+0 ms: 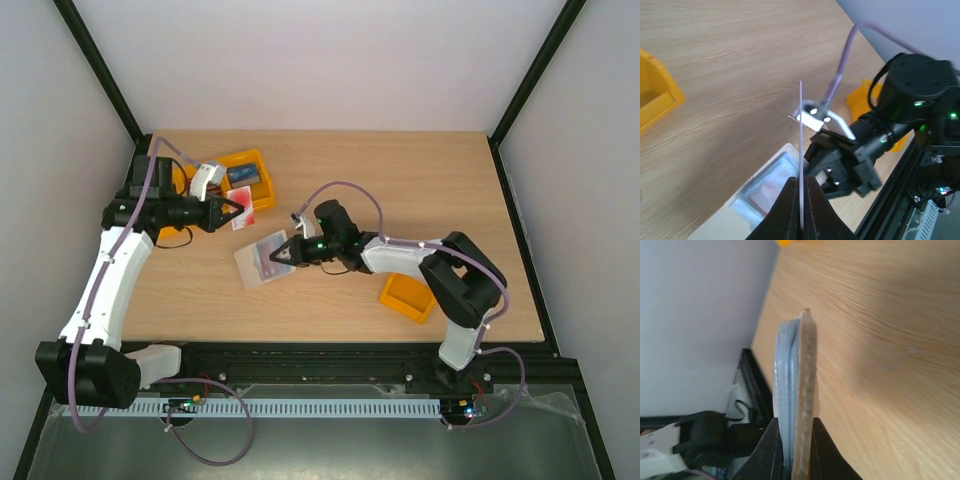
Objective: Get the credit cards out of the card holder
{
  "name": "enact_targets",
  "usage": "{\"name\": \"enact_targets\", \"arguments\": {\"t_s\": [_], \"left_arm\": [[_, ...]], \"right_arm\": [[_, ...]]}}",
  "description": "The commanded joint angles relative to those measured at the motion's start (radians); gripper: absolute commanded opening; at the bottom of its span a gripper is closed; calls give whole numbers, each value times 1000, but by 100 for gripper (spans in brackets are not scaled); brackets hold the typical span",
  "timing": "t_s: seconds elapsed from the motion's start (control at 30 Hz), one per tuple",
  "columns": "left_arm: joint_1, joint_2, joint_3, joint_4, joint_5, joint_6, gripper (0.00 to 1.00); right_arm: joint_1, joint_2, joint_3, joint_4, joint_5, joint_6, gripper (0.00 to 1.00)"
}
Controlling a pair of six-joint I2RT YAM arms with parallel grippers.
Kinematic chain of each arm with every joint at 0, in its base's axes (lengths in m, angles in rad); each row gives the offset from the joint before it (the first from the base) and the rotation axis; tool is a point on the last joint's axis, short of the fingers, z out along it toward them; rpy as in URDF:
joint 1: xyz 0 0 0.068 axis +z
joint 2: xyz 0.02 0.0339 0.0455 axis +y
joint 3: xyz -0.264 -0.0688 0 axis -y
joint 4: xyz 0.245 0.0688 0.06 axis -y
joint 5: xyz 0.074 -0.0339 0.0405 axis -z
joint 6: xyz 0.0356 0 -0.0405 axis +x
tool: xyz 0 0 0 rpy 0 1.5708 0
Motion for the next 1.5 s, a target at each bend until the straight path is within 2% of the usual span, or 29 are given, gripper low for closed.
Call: {"name": "enact_targets", "arguments": {"t_s": [0.0,0.07,0.1,0.23,0.27,0.33,0.4,0.5,0.57,0.63,0.73,0.8,0.87,1.0,1.13,1.3,1.37,1.47], "left_arm": [[33,-14,26,-68,-12,57,2],[37,1,27,-65,-13,53,2],[36,7,29,-65,-18,54,2],[35,37,31,-65,-46,62,2],[32,46,32,-65,-50,64,2],[24,62,39,-69,-58,74,2],[6,80,53,-88,-64,98,2],[-64,109,86,-138,-83,158,2],[-113,131,118,-187,-83,210,2],[-154,149,152,-242,-66,279,2],[-198,165,181,-310,-45,358,2],[-227,171,189,-347,-45,401,2],[-255,173,198,-375,-47,435,2],[-272,166,218,-397,-35,450,2],[-273,164,217,-419,17,477,2],[-274,157,227,-435,37,489,2],[-274,153,235,-444,39,494,2],[-274,152,245,-479,71,537,2]], "right_arm": [[-17,101,86,-292,130,-93,6],[-29,139,133,-472,213,-205,12],[-39,124,122,-497,250,-218,18],[-103,-35,50,-506,404,-235,61],[-119,-67,56,-541,451,-256,68],[-134,-113,106,-661,580,-311,91],[-136,-137,165,-762,735,-379,99],[-133,-160,249,-841,768,-487,99],[-120,-191,284,-837,672,-589,100],[-99,-246,294,-802,448,-712,97],[-94,-331,257,-703,23,-833,97],[-94,-361,231,-623,-152,-836,95],[-92,-345,251,-617,-244,-833,91],[-92,-304,315,-699,-267,-850,75],[-87,-299,312,-646,-238,-807,64],[-82,-286,310,-571,-273,-752,32],[-79,-282,311,-559,-291,-731,32],[-77,-282,302,-567,-240,-734,35]]}}
